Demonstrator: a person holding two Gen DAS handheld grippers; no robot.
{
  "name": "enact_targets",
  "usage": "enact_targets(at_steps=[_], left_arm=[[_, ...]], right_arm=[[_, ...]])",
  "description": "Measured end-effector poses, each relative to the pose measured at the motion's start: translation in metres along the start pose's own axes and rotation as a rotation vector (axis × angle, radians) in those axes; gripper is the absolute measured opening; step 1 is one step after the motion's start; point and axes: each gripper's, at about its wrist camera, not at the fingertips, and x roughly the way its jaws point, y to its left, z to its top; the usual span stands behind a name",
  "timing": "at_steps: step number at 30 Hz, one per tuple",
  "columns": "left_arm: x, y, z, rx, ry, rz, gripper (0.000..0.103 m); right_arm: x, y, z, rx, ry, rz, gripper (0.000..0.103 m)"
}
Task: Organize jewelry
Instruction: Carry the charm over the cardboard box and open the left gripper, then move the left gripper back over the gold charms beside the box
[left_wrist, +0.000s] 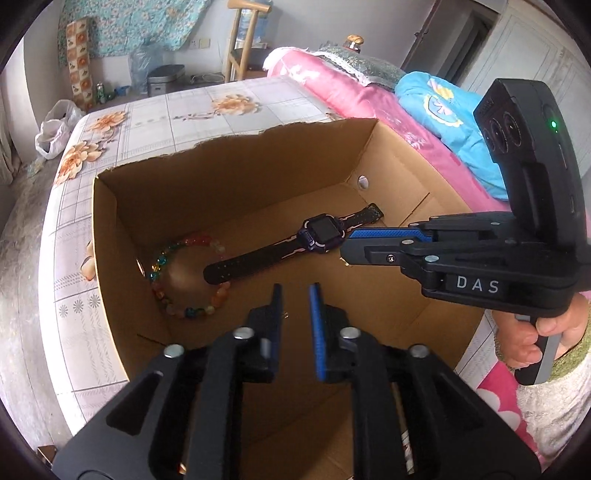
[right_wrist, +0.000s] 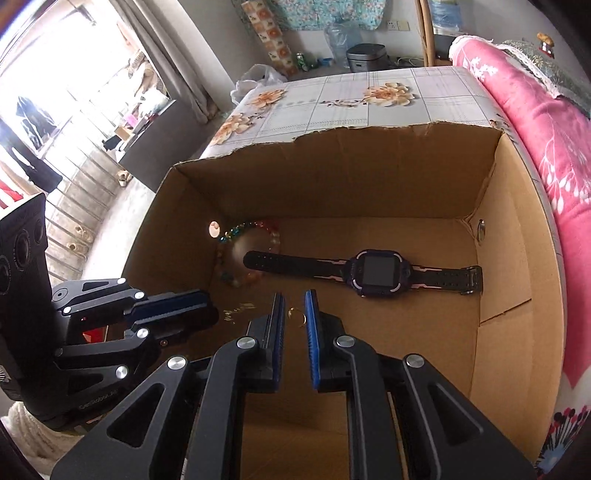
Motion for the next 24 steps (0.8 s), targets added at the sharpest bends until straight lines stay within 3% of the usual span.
enact_targets(at_steps=[1,7,13,15,19,24], left_arm=[[0.0,0.002,0.0,-0.013,-0.008,0.001,0.033],[-0.017,0.003,-0.001,-0.025,-0.084,-0.022,0.034],[-0.06,-0.007,-0.014,0.022,-0.22,-0.018,0.034],[-0.079,-0.011,-0.025,0.037,-0.277,-0.028,0.037],[-0.112,-0.017,-0.057,0.066,-0.386,-0.065,0.043],[-0.126,-0.03,-0.107,0.108,-0.441,-0.12,0.049]], right_arm=[[0.0,-0.002,0.0,0.009,-0.002,-0.004,0.012],[-0.011,-0.008,-0.004,0.019,-0.051,-0.003,0.012],[-0.05,-0.005,-0.02,0.003,-0.154,0.005,0.013],[-0.067,-0.004,-0.029,0.007,-0.197,0.031,0.02],[-0.109,0.004,-0.06,-0.017,-0.318,0.056,0.022],[-0.144,0.013,-0.116,-0.052,-0.444,0.075,0.025]])
